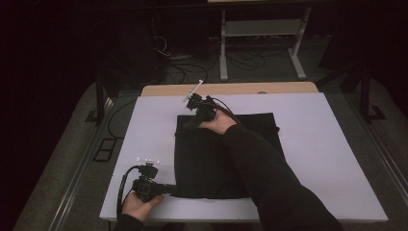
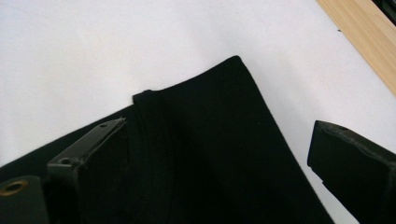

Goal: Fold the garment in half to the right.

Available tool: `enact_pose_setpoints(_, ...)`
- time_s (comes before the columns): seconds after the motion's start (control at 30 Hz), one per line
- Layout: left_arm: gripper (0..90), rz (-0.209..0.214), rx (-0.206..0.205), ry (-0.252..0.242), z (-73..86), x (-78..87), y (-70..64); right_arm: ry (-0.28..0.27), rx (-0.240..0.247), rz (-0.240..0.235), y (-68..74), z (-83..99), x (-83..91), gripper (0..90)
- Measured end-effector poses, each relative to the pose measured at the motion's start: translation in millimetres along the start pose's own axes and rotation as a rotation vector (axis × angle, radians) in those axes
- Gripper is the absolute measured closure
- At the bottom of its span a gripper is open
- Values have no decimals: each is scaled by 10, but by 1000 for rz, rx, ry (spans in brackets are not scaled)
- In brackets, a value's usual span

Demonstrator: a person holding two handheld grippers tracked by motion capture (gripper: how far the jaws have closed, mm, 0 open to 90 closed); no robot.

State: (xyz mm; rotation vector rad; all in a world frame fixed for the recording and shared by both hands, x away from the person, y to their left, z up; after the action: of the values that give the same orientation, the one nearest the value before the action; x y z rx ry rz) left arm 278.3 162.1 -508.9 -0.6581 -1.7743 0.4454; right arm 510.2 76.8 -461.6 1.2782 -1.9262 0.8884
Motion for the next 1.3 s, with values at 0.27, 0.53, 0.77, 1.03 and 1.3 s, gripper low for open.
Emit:
enact_pose_setpoints(0.27,852,7,1,-7,-4,12,-17,9,-3,16,-78,-58,-83,60)
enact_pose_setpoints(0.53,852,13,8,-2,-1,11,-23,15,-15,42,-178,-33,-185,97)
enact_pose_setpoints(0.77,852,16,3,-4,-6,15,-32,28,2,74,-218,-33,-277,133)
enact_pose_setpoints(1.03,852,21,0,-4,-10,18,-45,31,12,77,-227,-94,-401,157)
enact_pose_setpoints(1.3,852,26,-4,3,-9,18,-56,50,15,94,-242,-112,-547,206)
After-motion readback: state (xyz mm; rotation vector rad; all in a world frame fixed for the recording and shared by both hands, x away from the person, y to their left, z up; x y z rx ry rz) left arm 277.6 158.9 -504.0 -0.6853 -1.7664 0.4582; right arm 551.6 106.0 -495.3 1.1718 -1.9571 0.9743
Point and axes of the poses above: each handheld gripper's, and its own axes: x roughly backward along the jaws, z roughly out of its underside, y roughly to its left, the point moved 10 cm from there along -x, roughly forward along the jaws, and after that the axes turned 13 degrees about x, right-handed, at the moved point
